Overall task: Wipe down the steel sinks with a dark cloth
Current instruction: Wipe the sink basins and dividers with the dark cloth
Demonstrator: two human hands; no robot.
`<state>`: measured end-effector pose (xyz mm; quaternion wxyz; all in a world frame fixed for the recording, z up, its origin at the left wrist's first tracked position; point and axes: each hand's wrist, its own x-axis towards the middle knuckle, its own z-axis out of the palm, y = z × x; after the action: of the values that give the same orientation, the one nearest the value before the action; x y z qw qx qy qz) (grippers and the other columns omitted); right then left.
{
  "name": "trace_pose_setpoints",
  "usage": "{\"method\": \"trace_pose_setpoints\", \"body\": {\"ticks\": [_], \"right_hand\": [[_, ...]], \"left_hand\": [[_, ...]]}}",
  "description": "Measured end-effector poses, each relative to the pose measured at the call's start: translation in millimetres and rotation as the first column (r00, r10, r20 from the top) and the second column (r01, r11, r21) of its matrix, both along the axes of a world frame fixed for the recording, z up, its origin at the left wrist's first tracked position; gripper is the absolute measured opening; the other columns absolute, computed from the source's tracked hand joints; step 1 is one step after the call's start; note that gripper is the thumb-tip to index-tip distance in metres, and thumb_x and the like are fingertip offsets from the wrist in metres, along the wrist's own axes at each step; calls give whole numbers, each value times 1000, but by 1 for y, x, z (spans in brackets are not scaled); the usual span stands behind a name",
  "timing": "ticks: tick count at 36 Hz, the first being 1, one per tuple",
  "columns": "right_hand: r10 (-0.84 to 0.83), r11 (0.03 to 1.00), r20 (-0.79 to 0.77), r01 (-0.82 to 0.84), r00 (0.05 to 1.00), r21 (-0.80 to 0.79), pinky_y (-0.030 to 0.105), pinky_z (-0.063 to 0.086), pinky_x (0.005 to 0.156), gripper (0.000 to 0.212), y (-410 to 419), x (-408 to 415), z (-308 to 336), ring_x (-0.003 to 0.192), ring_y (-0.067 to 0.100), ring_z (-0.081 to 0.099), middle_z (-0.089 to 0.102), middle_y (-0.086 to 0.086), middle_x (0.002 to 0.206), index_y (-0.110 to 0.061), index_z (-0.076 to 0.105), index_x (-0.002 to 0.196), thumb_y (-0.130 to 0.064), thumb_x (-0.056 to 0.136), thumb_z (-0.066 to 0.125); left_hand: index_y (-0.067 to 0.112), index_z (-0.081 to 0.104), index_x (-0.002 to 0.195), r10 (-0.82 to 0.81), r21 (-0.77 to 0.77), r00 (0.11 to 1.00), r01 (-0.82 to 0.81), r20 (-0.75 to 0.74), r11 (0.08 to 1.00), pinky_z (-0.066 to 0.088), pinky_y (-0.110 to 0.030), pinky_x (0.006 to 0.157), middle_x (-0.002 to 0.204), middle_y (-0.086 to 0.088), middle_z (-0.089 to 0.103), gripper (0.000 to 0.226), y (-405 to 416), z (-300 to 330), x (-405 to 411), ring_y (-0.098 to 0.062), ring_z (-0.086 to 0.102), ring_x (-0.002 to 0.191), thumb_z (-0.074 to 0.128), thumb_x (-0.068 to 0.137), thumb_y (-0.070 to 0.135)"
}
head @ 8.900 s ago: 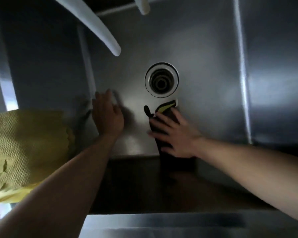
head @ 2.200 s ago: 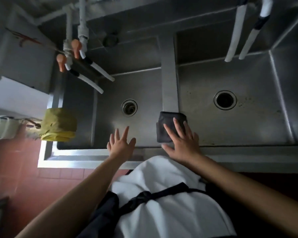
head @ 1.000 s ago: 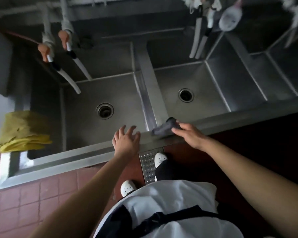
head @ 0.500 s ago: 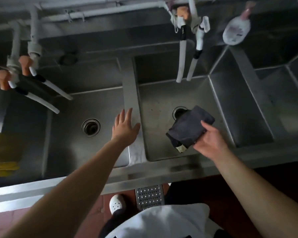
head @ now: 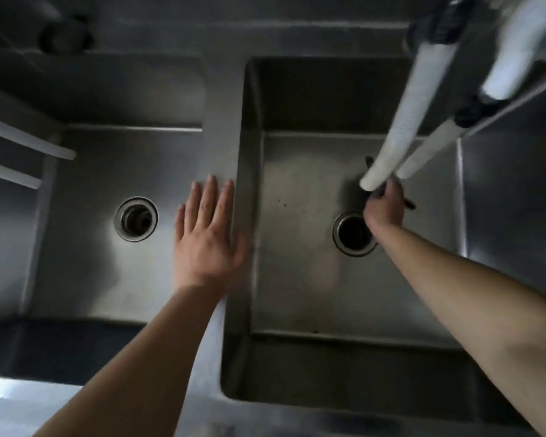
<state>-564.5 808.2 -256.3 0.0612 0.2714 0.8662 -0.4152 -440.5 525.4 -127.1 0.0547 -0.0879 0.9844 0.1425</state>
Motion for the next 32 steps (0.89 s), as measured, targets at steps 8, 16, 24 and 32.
{"method": "trace_pose_setpoints", "body": {"ticks": [8, 16, 24, 32], "right_hand": [[450, 780, 323, -543, 832, 312, 53, 0, 121, 62, -81, -27, -79, 153, 29, -7, 0, 1, 168, -38, 10, 157, -44, 103, 39], [823, 371, 336, -882, 457, 291, 55, -2, 118, 68, -117, 104, -94, 150, 29, -17, -12, -1, 164, -43, -8, 154, -61, 97, 25], [797, 362, 401, -889, 452, 282, 50, -8, 117, 64, -113, 120, -93, 151, 24, -19, -7, -3, 166, -49, -4, 154, -62, 98, 24], [612, 685, 322, -688, 722, 241, 68, -8, 115, 61, -191, -86, -79, 151, 36, -13, -9, 7, 167, -37, 1, 157, -50, 103, 27]], "left_hand": [[26, 23, 156, 32, 23, 998, -31, -47, 999, 22, -40, 117, 164, 0, 18, 78, 1, -7, -1, -20, 7, 153, 49, 83, 34], [26, 20, 157, 30, 44, 999, -29, -20, 999, 37, -44, 108, 165, 0, 16, 79, -2, -11, -2, -21, 6, 153, 52, 85, 37], [26, 21, 157, 22, 65, 1000, -21, -14, 998, 35, -50, 112, 164, -2, 17, 81, -2, -8, -2, -24, 7, 153, 56, 84, 35], [24, 22, 157, 11, 52, 999, -9, -43, 999, 30, -58, 112, 165, -3, 16, 78, -3, -14, -3, -27, 9, 152, 49, 84, 32]]}}
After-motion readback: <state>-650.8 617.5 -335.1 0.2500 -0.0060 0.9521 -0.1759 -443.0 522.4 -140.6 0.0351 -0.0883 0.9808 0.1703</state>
